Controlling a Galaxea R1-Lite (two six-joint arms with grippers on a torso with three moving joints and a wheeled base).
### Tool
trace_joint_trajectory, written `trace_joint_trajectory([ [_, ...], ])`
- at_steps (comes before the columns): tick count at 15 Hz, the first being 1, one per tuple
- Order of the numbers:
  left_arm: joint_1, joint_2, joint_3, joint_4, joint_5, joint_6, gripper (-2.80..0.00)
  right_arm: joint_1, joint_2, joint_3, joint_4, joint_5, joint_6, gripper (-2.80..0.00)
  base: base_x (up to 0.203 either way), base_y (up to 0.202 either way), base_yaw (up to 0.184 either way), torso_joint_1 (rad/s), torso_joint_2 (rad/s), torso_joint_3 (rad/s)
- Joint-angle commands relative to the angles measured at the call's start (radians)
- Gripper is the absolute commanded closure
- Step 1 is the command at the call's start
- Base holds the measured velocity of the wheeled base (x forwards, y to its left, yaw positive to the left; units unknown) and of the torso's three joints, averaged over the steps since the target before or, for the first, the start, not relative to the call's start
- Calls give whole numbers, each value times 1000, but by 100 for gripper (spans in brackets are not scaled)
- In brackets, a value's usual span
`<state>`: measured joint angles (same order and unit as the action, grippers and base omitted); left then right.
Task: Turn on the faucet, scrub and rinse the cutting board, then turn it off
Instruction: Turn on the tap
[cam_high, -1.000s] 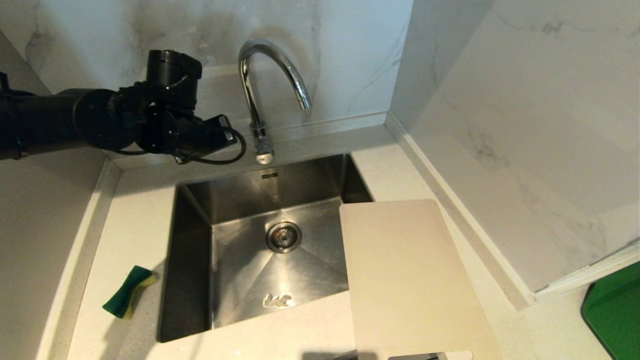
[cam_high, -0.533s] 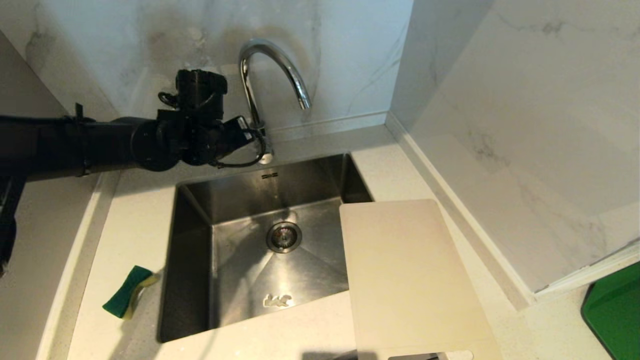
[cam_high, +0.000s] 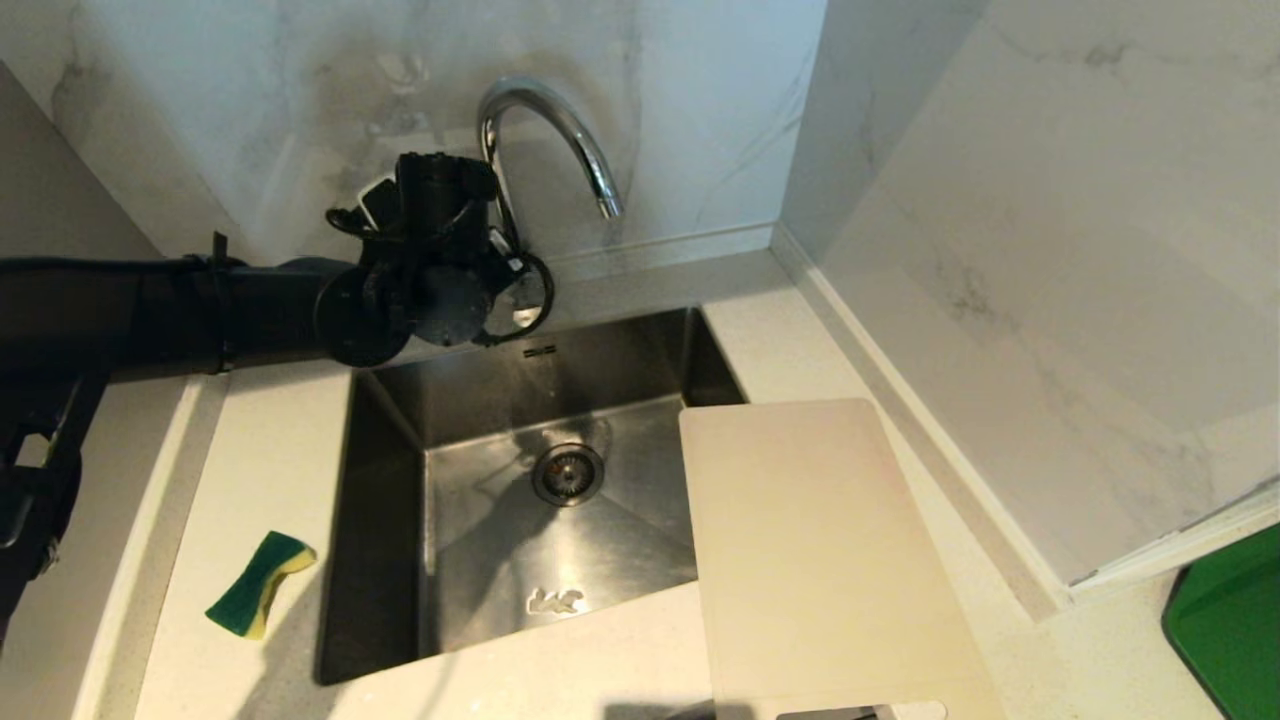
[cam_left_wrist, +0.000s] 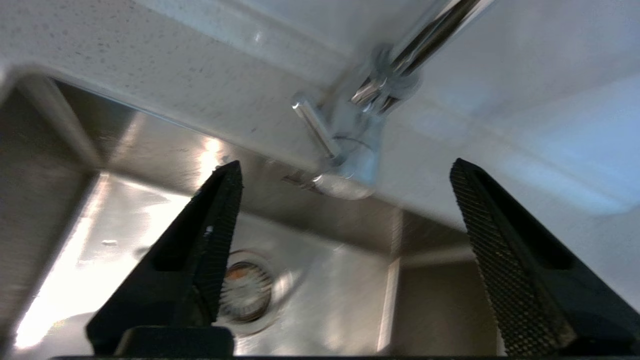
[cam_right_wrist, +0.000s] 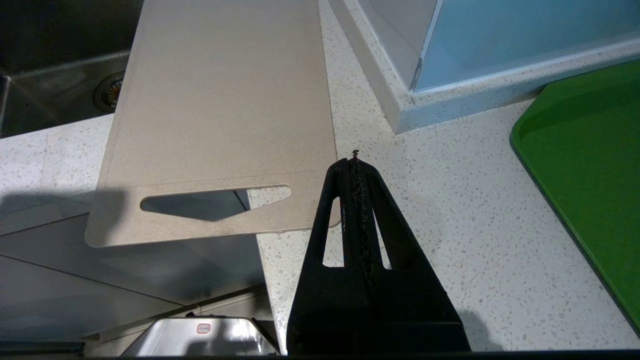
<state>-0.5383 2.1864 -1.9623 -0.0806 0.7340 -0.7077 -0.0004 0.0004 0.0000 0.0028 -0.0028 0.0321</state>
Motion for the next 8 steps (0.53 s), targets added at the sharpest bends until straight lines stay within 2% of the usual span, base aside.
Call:
trace_joint_trajectory([
  [1, -16, 41, -3, -36, 74, -14, -280, 0, 0, 0, 0, 1, 0, 0, 0, 0, 0, 0, 0, 0],
  [4, -11, 144, -4, -130, 225, -17, -280, 0, 1, 0, 0, 0, 0, 0, 0, 0, 0, 0, 0, 0],
  [8, 0, 161, -4, -202, 235, -13, -280, 0, 1, 0, 0, 0, 0, 0, 0, 0, 0, 0, 0, 0],
])
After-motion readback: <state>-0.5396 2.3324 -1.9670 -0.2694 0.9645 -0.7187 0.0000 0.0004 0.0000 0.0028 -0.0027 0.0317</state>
